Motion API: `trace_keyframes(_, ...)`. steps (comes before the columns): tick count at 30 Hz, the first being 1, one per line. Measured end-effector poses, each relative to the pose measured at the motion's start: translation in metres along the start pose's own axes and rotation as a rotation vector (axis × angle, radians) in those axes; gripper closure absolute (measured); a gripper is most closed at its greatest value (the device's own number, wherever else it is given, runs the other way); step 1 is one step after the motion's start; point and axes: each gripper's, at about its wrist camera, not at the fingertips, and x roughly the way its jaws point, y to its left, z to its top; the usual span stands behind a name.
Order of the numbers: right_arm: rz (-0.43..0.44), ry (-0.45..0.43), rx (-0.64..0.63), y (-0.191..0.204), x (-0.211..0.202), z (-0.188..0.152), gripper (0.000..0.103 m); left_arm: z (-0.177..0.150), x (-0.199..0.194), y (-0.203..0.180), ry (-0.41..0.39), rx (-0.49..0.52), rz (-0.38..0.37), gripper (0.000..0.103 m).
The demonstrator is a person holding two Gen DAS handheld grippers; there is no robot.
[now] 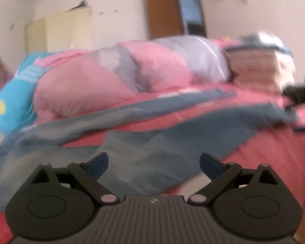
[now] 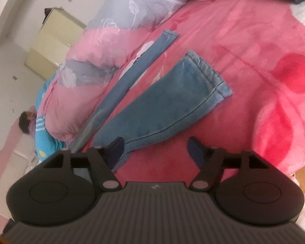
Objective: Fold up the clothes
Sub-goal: 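Release the hem from the right tool and smooth the stacked legs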
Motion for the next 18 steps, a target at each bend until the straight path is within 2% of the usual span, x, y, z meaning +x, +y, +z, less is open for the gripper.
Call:
trace_keyframes(2, 0.029, -0.006, -0.007, -0.001, 0.002, -0.001, 0.012, -0.002, 0.001, -0.016, 0.024, 0.049, -0.008, 0.016)
trace_keyframes(4, 0.058, -0.018, -0.020, 0.001, 0.004, -0.003, 0.002, -0.002, 0.005, -0.027, 0.046, 0.080, -0.020, 0.022)
trace_keyframes(10, 0.061, -0.067, -0.067, 0.004, 0.009, -0.008, 0.001, -0.001, 0.023, -0.043, 0.098, 0.160, -0.023, 0.042)
trace_keyframes(15, 0.113, -0.097, -0.010, -0.007, 0.011, -0.005, 0.001, 0.005, 0.039, -0.045, 0.124, 0.168, -0.052, 0.046)
trace_keyframes(18, 0.148, -0.118, 0.031, -0.013, 0.010, -0.004, 0.001, 0.007, 0.045, -0.048, 0.133, 0.176, -0.076, 0.060)
